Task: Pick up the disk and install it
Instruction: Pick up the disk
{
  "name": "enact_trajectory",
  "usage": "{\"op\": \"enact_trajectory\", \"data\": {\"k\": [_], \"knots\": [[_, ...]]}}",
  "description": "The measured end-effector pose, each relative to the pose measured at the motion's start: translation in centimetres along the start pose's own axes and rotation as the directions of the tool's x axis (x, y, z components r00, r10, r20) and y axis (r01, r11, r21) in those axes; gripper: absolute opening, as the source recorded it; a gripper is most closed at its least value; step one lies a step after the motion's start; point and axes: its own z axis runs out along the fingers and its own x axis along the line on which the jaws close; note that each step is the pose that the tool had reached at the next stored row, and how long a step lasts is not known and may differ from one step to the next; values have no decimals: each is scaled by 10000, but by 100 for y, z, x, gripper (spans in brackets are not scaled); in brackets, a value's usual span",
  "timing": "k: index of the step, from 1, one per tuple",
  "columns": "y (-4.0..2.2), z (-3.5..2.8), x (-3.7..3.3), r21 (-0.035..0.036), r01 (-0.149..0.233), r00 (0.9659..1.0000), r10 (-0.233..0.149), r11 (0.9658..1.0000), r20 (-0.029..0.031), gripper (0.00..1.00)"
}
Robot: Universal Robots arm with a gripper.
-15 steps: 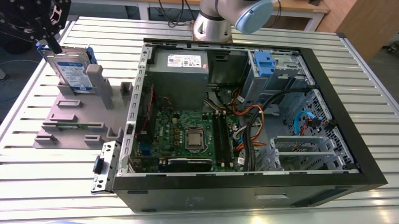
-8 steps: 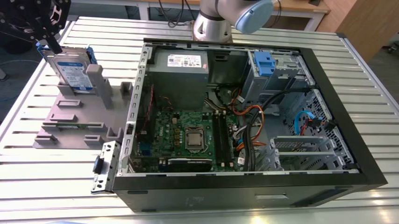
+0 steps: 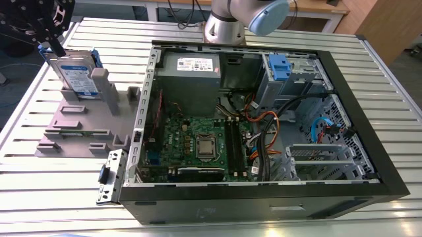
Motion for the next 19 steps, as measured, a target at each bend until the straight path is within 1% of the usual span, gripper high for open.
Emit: {"op": "enact_trajectory", "data": {"k": [19], "knots": [[0, 0, 0, -4, 147, 9999, -147, 9999, 1, 11]]}}
